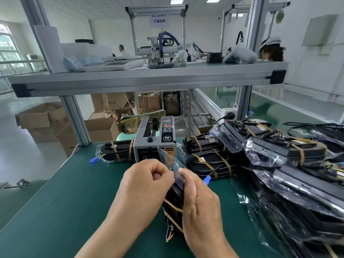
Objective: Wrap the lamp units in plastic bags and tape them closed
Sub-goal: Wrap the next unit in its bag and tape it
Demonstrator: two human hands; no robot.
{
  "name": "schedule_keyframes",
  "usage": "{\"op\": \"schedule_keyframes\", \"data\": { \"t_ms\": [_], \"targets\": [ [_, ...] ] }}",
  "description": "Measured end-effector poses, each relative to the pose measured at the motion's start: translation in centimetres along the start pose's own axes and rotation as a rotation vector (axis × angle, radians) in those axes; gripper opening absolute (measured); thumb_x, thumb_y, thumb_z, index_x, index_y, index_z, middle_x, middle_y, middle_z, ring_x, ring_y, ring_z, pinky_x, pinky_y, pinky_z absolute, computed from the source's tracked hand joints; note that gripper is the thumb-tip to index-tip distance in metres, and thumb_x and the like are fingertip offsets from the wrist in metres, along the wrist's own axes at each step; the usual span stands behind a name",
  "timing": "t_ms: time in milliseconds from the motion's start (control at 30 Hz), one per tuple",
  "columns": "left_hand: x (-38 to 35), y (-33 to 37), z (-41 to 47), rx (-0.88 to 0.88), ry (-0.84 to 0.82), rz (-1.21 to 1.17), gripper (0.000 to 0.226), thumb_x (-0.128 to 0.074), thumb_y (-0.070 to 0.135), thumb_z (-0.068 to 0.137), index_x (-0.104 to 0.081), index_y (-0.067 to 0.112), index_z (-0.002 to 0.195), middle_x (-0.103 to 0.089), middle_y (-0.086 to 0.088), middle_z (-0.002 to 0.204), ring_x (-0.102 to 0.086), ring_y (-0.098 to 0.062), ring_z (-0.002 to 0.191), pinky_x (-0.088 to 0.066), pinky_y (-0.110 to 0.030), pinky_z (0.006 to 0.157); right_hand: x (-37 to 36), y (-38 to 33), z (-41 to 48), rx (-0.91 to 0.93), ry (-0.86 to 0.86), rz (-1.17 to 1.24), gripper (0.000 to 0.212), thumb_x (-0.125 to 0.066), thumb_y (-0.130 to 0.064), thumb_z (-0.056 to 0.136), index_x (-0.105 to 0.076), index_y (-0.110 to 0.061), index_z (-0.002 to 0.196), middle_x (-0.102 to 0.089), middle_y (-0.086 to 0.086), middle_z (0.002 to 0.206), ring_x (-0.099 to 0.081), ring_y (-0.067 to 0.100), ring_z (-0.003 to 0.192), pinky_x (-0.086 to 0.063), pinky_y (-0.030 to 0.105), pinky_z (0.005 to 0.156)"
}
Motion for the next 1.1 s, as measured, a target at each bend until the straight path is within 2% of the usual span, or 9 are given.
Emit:
{"op": "schedule_keyframes", "data": {
  "t_ms": [133, 233, 400, 567, 700, 800, 933, 1100],
  "targets": [
    [0.2, 0.2, -0.1, -0.024, 0.019, 0.034, 0.010, -0.069, 0.031, 0.081, -0.066, 0.028, 0.072, -0.046, 0.013, 0.048, -0.037, -0.005, 0.044, -0.036, -0.022, 0.046, -0.2, 0.4, -0.1, -0.011, -0.010, 0.016, 0.050, -0.022, -0.048, 0.099, -0.064, -0.038, 0.124, -0.065, -0.030, 0.113, -0.061, -0.008, 0.111, -0.053, 0.029, 0.095],
    [0.2, 0.0, -0.1, -0.022, 0.020, 0.045, 0.009, -0.069, 0.032, 0.081, -0.066, 0.029, 0.073, -0.045, 0.014, 0.047, -0.036, -0.005, 0.043, -0.035, -0.022, 0.046, -0.1, 0.3, -0.2, 0.021, 0.012, 0.005, 0.053, -0.021, -0.049, 0.099, -0.066, -0.033, 0.124, -0.061, -0.033, 0.112, -0.060, -0.008, 0.112, -0.053, 0.030, 0.096],
    [1.1, -0.2, 0.1, -0.036, 0.087, 0.018, 0.007, -0.068, 0.034, 0.082, -0.068, 0.030, 0.076, -0.049, 0.013, 0.049, -0.039, -0.003, 0.043, -0.035, -0.019, 0.045, -0.2, 0.4, -0.4, 0.021, 0.019, 0.010, 0.052, -0.020, -0.052, 0.100, -0.064, -0.039, 0.125, -0.064, -0.032, 0.113, -0.060, -0.010, 0.110, -0.052, 0.027, 0.094],
    [0.3, -0.4, 0.0, -0.039, 0.005, 0.008, 0.011, -0.068, 0.036, 0.083, -0.068, 0.028, 0.076, -0.045, 0.013, 0.048, -0.036, -0.003, 0.043, -0.033, -0.018, 0.043, -0.3, 0.6, -0.4, 0.010, 0.013, 0.028, 0.053, -0.020, -0.056, 0.098, -0.064, -0.040, 0.124, -0.066, -0.030, 0.113, -0.060, -0.009, 0.110, -0.053, 0.027, 0.094],
    [0.1, -0.3, 0.1, -0.031, 0.002, 0.012, 0.010, -0.068, 0.035, 0.083, -0.067, 0.027, 0.076, -0.044, 0.013, 0.048, -0.036, -0.004, 0.043, -0.033, -0.016, 0.042, -0.3, 0.7, -0.4, 0.015, 0.010, 0.024, 0.042, -0.024, -0.048, 0.105, -0.063, -0.042, 0.121, -0.063, -0.035, 0.111, -0.060, -0.010, 0.110, -0.052, 0.027, 0.094],
    [0.2, -0.2, 0.0, -0.025, 0.015, 0.028, 0.009, -0.069, 0.034, 0.082, -0.067, 0.028, 0.075, -0.044, 0.013, 0.048, -0.037, -0.004, 0.044, -0.034, -0.016, 0.044, -0.3, 0.4, -0.5, 0.027, 0.012, 0.027, 0.044, -0.024, -0.047, 0.105, -0.064, -0.041, 0.122, -0.063, -0.032, 0.112, -0.060, -0.009, 0.111, -0.053, 0.029, 0.094],
    [0.2, 0.1, -0.1, -0.015, 0.040, 0.056, 0.010, -0.070, 0.032, 0.079, -0.066, 0.031, 0.070, -0.045, 0.014, 0.048, -0.038, -0.004, 0.044, -0.036, -0.019, 0.045, -0.3, -0.1, -0.4, 0.021, 0.006, 0.024, 0.032, -0.023, -0.051, 0.099, -0.053, -0.059, 0.108, -0.061, -0.037, 0.109, -0.060, -0.009, 0.110, -0.052, 0.026, 0.094],
    [0.5, 0.9, -0.3, -0.050, 0.076, 0.110, 0.013, -0.072, 0.030, 0.076, -0.065, 0.040, 0.071, -0.048, 0.017, 0.047, -0.042, -0.004, 0.043, -0.037, -0.025, 0.049, -0.3, 0.2, -0.4, 0.028, 0.021, 0.024, 0.046, -0.022, -0.049, 0.103, -0.065, -0.042, 0.118, -0.066, -0.030, 0.110, -0.061, -0.007, 0.108, -0.054, 0.029, 0.091]
  ]
}}
Point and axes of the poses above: each hand's wrist, its own z-axis towards the middle knuckle, its own x-axis out of the back of the hand, y = z × x, the point moved 7 cm from there along z, towards the middle knuckle
